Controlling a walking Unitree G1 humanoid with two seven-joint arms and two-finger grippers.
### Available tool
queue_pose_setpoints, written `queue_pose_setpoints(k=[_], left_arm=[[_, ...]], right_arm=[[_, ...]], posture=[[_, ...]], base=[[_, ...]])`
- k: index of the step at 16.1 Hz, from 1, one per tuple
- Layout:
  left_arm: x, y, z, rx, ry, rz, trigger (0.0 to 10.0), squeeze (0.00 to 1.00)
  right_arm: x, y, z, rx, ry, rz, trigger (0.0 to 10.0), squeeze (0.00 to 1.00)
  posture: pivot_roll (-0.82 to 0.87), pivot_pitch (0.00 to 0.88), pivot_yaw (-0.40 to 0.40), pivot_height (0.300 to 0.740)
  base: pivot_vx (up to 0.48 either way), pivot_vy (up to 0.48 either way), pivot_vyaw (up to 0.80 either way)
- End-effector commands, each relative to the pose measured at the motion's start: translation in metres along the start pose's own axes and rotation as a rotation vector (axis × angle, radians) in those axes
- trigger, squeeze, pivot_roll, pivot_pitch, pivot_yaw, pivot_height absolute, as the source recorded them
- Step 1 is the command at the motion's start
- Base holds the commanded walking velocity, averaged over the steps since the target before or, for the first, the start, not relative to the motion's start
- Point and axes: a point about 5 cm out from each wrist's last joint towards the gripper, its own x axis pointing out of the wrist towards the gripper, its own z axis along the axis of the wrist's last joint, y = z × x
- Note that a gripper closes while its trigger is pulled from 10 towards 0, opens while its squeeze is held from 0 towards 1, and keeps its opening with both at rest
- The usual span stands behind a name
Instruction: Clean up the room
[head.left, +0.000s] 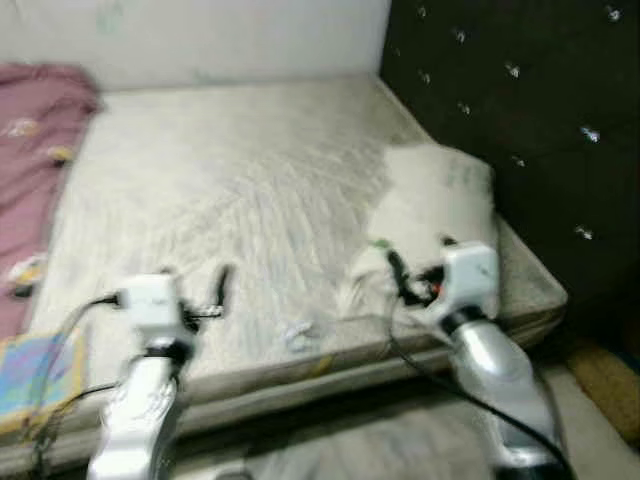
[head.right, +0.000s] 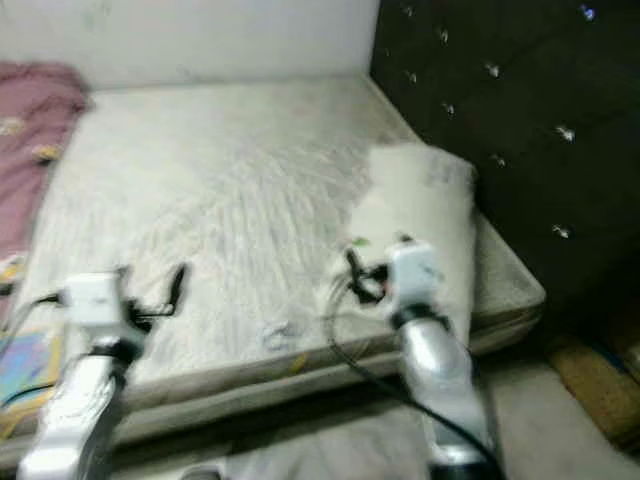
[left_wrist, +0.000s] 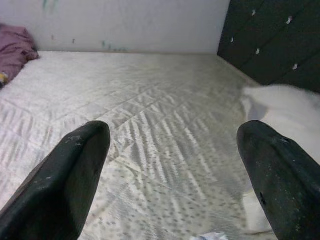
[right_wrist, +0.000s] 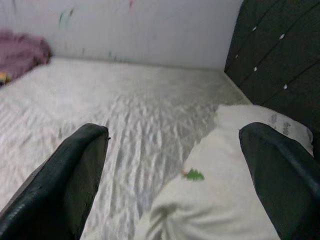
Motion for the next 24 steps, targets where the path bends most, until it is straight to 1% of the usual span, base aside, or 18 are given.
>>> queue_pose_setpoints(k=[1, 3, 7, 9, 10, 11, 15, 17, 21, 23, 24], left_arm=[[0.0037, -0.0103, 0.0050, -0.013, -0.025, -0.036, 10.0, 0.00], [0.0041, -0.0094, 0.0046, 0.004, -0.022, -0.030, 10.0, 0.00], [0.0043, -0.0076, 0.0031, -0.006, -0.016, 0.019, 10.0, 0.00], [0.0043, -0.0076, 0.0024, -0.005, -0.008, 0.027, 10.0, 0.00], [0.0040, -0.0078, 0.0002, -0.032, 0.016, 0.041, 10.0, 0.00], [0.0038, -0.0079, -0.0003, -0.035, 0.021, 0.042, 10.0, 0.00], [0.0049, -0.0080, -0.0016, -0.024, 0.031, 0.041, 10.0, 0.00], [0.0050, -0.0081, -0.0016, -0.021, 0.033, 0.035, 10.0, 0.00], [0.0062, -0.0086, -0.0001, -0.014, 0.013, 0.013, 10.0, 0.00], [0.0058, -0.0083, 0.0014, 0.002, -0.002, 0.007, 10.0, 0.00], [0.0060, -0.0076, 0.0031, 0.025, -0.018, 0.009, 10.0, 0.00]], right_arm=[[-0.0080, -0.0140, -0.0068, -0.014, 0.030, -0.048, 10.0, 0.00], [-0.0077, -0.0145, -0.0071, -0.017, 0.032, -0.052, 10.0, 0.00], [-0.0074, -0.0142, -0.0074, -0.045, 0.033, -0.046, 10.0, 0.00], [-0.0078, -0.0131, -0.0079, -0.052, 0.035, -0.033, 10.0, 0.00], [-0.0080, -0.0131, -0.0085, -0.046, 0.036, -0.034, 10.0, 0.00], [-0.0080, -0.0129, -0.0086, -0.044, 0.036, -0.034, 10.0, 0.00], [-0.0069, -0.0148, -0.0089, -0.048, 0.037, -0.045, 10.0, 0.00], [-0.0069, -0.0161, -0.0093, -0.033, 0.035, -0.056, 10.0, 0.00], [-0.0061, -0.0188, -0.0107, -0.042, 0.039, -0.076, 10.0, 0.00], [-0.0055, -0.0217, -0.0120, -0.048, 0.048, -0.098, 10.0, 0.00], [-0.0054, -0.0226, -0.0123, -0.051, 0.050, -0.104, 10.0, 0.00]], posture=[[0.02, 0.000, -0.047, 0.740], [0.02, 0.000, -0.046, 0.740], [0.03, 0.000, -0.046, 0.740], [0.03, 0.000, -0.045, 0.740], [0.03, 0.000, -0.046, 0.740], [0.03, 0.000, -0.046, 0.740], [0.02, 0.000, -0.045, 0.740], [0.02, 0.000, -0.045, 0.740], [0.03, 0.000, -0.047, 0.740], [0.03, 0.000, -0.046, 0.740], [0.03, 0.000, -0.045, 0.740]], base=[[0.296, 0.000, 0.00], [0.300, 0.000, 0.00], [0.000, 0.000, 0.00], [0.000, 0.000, 0.80], [0.000, 0.000, 0.80], [0.000, 0.000, 0.80], [0.000, 0.000, 0.76], [0.000, 0.457, 0.00], [0.000, 0.480, 0.00], [0.000, 0.480, 0.00], [0.000, 0.401, 0.00]])
